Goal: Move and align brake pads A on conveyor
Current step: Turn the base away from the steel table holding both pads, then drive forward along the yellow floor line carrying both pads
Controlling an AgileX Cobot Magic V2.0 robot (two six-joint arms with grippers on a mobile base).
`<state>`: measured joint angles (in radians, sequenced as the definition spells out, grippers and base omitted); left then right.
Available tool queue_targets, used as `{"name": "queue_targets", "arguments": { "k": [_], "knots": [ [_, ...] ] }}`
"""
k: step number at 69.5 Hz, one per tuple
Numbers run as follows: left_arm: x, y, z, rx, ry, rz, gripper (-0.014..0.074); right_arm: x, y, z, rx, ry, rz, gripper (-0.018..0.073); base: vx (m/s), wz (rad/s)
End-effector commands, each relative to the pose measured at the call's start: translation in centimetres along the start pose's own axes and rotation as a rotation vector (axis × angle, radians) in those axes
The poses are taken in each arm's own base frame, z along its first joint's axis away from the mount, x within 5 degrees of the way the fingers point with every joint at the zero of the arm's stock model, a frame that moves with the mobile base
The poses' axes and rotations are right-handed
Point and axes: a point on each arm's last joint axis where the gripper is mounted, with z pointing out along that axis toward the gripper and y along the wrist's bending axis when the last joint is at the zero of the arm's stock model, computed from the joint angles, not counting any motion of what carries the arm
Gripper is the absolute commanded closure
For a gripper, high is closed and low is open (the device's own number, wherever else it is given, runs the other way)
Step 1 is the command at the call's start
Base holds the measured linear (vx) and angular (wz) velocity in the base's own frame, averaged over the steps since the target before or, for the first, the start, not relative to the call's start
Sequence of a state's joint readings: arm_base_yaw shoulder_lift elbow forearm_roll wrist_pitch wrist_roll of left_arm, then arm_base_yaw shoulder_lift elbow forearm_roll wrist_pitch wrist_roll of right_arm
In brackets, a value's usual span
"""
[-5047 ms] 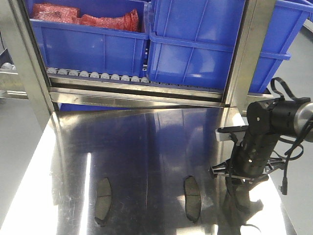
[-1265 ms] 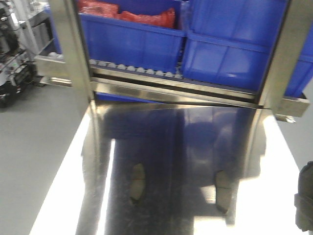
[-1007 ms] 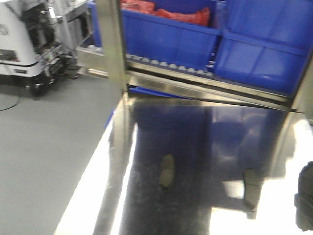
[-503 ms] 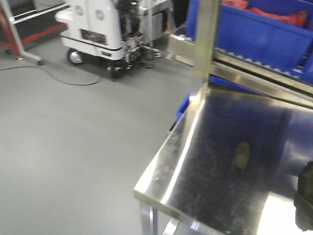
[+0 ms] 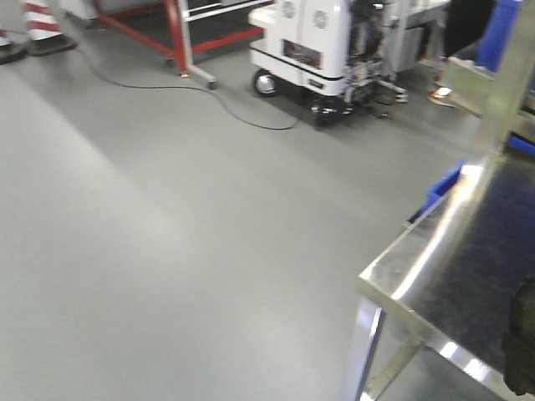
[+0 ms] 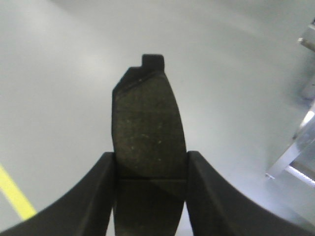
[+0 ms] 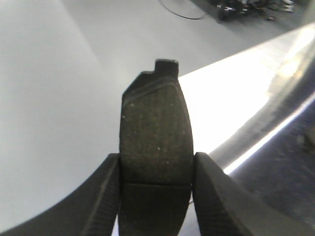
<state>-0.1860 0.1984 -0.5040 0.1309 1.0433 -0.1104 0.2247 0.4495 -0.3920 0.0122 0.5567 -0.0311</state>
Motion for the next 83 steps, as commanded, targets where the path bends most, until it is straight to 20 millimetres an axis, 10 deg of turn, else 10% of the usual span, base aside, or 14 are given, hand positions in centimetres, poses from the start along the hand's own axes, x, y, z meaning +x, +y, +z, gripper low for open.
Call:
{"name": "queue_targets", "arguments": {
  "k": [1, 83],
  "knots": [
    [-1.48, -0.03, -0.53, 0.007, -0.103, 0.0, 0.0602, -1.76, -0.1, -0.47, 0.009, -0.119, -0.007, 0.0566, -0.2, 0.64],
    [-1.45, -0.02, -0.53, 0.007, -0.099, 0.0, 0.0602, -1.76, -0.1, -0.47, 0.01, -0.119, -0.008, 0.0566, -0.16, 0.6]
  ]
}}
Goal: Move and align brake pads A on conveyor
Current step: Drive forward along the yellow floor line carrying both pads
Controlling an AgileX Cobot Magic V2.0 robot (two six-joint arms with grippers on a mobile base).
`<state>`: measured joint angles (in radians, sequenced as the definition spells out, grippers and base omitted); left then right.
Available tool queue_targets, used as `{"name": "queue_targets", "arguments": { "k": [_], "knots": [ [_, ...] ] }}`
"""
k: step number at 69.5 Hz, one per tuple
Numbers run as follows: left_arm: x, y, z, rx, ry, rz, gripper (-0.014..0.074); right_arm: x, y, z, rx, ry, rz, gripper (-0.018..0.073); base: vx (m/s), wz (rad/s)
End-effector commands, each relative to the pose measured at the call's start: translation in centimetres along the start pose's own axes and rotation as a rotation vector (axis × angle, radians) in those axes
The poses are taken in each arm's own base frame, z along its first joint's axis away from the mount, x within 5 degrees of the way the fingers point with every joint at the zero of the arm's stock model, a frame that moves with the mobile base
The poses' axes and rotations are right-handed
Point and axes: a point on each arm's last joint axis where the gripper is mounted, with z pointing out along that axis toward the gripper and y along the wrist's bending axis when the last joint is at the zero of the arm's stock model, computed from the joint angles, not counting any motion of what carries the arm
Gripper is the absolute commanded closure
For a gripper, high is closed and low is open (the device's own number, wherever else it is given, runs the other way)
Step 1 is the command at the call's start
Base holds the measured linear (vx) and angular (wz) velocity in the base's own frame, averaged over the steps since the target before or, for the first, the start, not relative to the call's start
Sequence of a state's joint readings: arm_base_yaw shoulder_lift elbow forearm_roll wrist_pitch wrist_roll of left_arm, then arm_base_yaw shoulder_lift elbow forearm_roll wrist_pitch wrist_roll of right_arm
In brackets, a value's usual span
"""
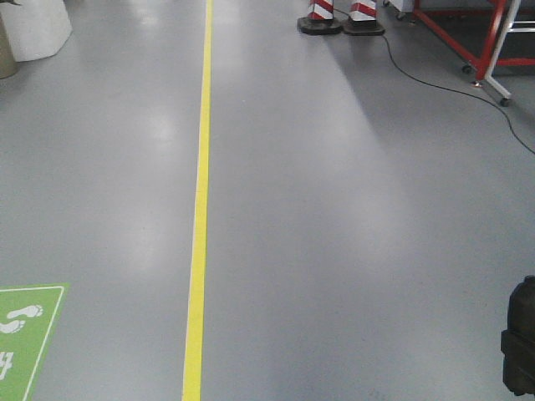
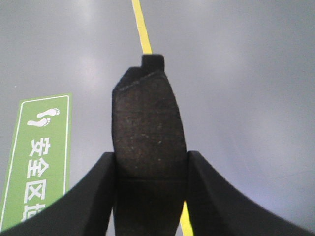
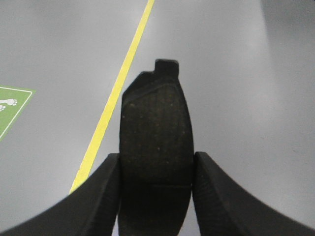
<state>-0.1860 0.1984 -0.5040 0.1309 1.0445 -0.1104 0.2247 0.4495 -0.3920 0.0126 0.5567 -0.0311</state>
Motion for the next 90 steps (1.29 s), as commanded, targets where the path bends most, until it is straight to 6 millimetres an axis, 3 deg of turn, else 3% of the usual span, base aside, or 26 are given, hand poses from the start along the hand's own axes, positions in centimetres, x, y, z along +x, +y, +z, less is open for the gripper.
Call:
{"name": "queue_targets", "arguments": {
  "k": [1, 90],
  "knots": [
    [-1.46, -0.02, -0.53, 0.007, -0.1, 0.0, 0.0602, -1.76, -0.1, -0.47, 0.01, -0.119, -0.008, 0.0566, -0.05, 0.18],
    [-1.46, -0.02, -0.53, 0.007, -0.1, 0.0, 0.0602, -1.75, -0.1, -0.47, 0.01, -0.118, -0.008, 0.0566, 0.07, 0.06]
  ]
}}
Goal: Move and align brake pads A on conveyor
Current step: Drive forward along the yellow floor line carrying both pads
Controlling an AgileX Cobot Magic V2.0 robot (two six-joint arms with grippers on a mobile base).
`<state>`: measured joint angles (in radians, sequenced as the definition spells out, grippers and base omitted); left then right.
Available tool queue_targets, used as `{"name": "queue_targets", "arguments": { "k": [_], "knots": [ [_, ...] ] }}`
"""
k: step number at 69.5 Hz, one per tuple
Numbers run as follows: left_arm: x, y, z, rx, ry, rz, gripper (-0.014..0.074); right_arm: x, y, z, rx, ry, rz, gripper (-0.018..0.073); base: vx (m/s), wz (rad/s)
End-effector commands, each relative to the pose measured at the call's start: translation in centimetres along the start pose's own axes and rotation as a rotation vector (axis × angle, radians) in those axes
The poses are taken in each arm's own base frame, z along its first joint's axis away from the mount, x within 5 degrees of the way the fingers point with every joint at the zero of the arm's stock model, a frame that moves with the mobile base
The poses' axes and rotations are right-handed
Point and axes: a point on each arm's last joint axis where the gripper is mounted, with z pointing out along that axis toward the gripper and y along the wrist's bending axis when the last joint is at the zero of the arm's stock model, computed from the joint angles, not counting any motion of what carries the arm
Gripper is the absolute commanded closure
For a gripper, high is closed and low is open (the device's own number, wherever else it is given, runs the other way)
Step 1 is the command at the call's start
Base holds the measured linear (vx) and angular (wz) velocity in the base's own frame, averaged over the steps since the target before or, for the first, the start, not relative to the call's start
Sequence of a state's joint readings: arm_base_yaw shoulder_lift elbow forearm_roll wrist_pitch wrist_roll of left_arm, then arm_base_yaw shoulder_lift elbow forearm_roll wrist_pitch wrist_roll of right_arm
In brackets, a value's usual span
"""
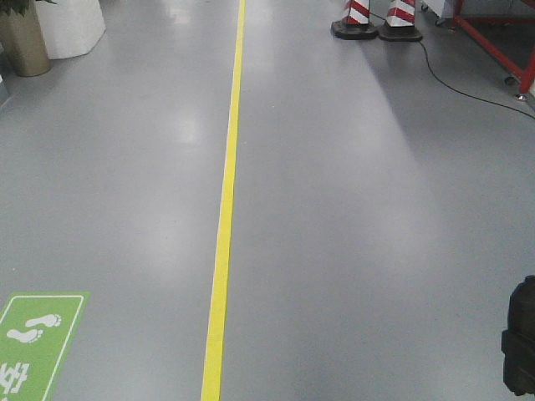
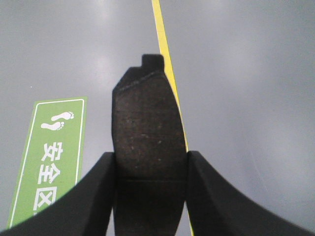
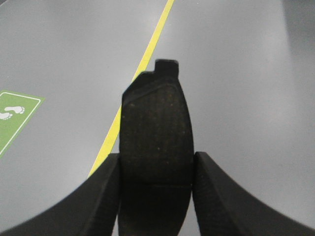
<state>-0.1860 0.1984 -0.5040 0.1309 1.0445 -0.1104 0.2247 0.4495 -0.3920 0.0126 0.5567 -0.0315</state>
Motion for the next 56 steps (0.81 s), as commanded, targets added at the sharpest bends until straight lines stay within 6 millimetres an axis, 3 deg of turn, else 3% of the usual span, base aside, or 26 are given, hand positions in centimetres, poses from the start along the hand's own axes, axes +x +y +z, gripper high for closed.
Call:
{"name": "queue_targets", "arguments": {
  "k": [1, 56],
  "knots": [
    [-1.46, -0.02, -0.53, 0.007, -0.1, 0.0, 0.0602, -1.75, -0.1, -0.47, 0.01, -0.118, -0.008, 0.0566, 0.23, 0.08],
    [-1.46, -0.02, -0.53, 0.007, -0.1, 0.0, 0.0602, -1.75, -0.1, -0.47, 0.01, -0.118, -0.008, 0.0566, 0.36, 0.02]
  ]
}}
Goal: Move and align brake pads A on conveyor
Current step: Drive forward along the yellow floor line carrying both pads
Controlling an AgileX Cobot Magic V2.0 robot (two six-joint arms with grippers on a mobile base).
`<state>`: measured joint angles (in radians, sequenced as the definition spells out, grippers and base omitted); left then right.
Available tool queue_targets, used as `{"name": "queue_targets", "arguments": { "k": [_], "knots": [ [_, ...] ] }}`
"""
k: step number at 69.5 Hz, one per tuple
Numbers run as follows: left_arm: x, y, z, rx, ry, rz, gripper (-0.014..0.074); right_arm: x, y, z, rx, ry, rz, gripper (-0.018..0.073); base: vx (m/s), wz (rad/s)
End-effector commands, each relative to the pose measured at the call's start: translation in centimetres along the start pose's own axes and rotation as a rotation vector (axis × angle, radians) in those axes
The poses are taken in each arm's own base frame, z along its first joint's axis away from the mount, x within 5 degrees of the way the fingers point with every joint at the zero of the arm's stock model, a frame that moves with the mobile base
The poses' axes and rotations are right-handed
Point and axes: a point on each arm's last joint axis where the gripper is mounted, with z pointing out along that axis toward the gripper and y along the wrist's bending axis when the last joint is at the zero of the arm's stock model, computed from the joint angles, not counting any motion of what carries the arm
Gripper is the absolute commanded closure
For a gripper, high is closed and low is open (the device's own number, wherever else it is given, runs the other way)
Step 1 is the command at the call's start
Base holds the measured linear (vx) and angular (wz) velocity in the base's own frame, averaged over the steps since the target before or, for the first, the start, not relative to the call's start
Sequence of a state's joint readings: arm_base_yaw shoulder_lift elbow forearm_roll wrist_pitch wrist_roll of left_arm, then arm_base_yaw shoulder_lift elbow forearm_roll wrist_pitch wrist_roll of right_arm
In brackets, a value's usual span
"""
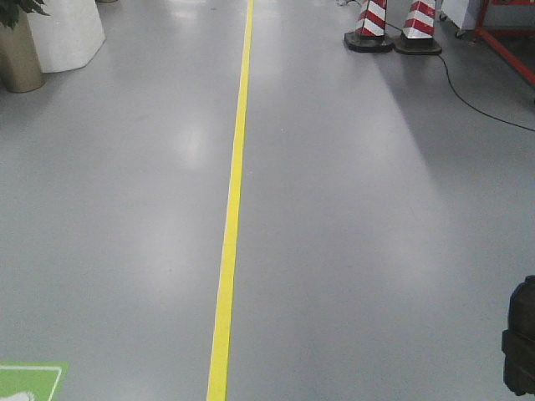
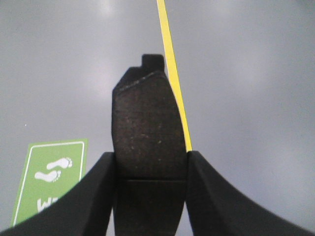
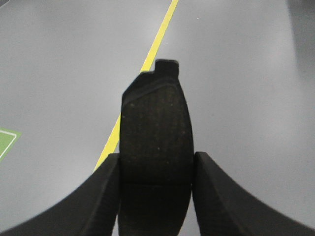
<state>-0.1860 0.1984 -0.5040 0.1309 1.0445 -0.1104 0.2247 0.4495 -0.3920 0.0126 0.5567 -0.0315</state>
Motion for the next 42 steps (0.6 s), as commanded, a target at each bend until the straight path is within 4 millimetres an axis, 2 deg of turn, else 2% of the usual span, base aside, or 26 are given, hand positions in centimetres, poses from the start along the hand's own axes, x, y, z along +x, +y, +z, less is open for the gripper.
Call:
{"name": "queue_targets", "arguments": {
  "k": [1, 42],
  "knots": [
    [-1.46, -0.02, -0.53, 0.007, -0.1, 0.0, 0.0602, -1.75, -0.1, -0.47, 0.01, -0.118, -0.008, 0.0566, 0.48, 0.02],
    [-1.46, -0.02, -0.53, 0.007, -0.1, 0.0, 0.0602, -1.75, -0.1, -0.47, 0.01, -0.118, -0.008, 0.0566, 0.55, 0.04]
  ]
}}
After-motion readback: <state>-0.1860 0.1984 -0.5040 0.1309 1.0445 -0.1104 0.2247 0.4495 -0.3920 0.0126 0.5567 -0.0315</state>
